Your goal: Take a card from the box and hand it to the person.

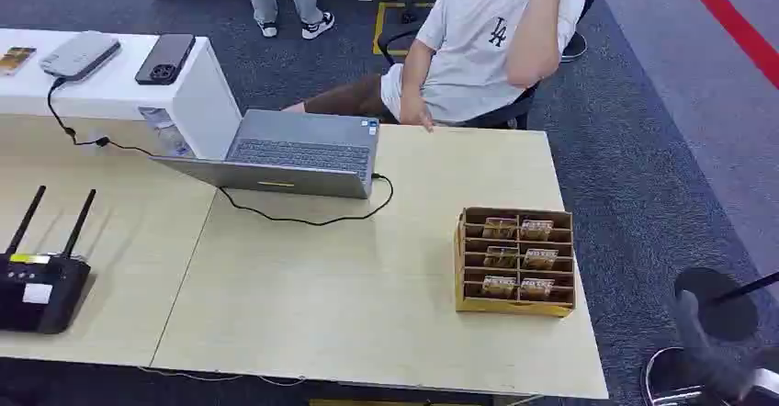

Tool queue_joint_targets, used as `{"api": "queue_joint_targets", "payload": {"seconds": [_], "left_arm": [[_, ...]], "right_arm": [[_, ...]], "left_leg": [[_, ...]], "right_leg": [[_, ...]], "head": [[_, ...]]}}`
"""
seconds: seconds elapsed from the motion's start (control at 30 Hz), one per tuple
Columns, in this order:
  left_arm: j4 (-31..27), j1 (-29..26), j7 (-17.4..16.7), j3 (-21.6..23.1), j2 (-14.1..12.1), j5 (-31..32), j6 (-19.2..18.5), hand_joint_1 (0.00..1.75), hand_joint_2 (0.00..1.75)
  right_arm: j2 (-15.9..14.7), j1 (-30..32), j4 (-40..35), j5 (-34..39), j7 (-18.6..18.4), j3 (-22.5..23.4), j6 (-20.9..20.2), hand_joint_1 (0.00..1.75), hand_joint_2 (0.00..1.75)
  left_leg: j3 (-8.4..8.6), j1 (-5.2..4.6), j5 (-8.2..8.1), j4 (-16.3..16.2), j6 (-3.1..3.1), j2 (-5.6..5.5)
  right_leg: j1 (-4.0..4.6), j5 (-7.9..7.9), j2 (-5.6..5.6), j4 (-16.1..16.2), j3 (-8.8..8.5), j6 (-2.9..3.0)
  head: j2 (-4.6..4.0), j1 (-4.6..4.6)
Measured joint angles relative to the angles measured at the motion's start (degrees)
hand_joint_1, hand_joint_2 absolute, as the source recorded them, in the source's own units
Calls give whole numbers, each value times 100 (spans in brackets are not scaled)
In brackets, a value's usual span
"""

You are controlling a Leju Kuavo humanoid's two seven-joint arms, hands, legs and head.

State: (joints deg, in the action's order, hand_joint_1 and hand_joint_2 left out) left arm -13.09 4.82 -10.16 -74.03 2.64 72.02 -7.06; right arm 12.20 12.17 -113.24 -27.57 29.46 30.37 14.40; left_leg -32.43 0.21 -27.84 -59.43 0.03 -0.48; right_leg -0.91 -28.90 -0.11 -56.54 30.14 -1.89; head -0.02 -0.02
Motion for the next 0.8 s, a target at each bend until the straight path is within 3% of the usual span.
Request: {"api": "queue_joint_targets", "payload": {"seconds": [0.23,0.27,0.37,0.53,0.8], "left_arm": [[0,4,61,0,-11,83,-68,0,175],[0,4,68,0,-13,81,-61,0,0],[0,3,87,0,-20,81,-59,0,0],[0,-1,92,0,-20,81,-72,0,0],[0,-8,107,0,-20,83,-116,0,0]], "right_arm": [[-310,162,-127,-2059,-842,-955,147,0,175],[-358,187,-129,-2365,-951,-1086,184,0,175],[-483,263,-133,-2983,-1338,-1419,121,0,175],[-756,430,-133,-4290,-2387,-1963,-542,0,175],[-955,533,-133,-4972,-2931,-2384,-505,0,175]], "left_leg": [[0,0,0,0,0,0],[1,0,0,0,0,0],[0,0,0,0,0,0],[-1,0,0,0,0,-1],[0,0,0,0,0,-1]], "right_leg": [[0,0,0,0,0,0],[0,0,0,0,0,0],[0,0,0,0,0,0],[0,0,-1,0,0,0],[0,0,0,0,0,0]], "head": [[0,0],[0,0],[0,0],[0,2],[0,0]]}}
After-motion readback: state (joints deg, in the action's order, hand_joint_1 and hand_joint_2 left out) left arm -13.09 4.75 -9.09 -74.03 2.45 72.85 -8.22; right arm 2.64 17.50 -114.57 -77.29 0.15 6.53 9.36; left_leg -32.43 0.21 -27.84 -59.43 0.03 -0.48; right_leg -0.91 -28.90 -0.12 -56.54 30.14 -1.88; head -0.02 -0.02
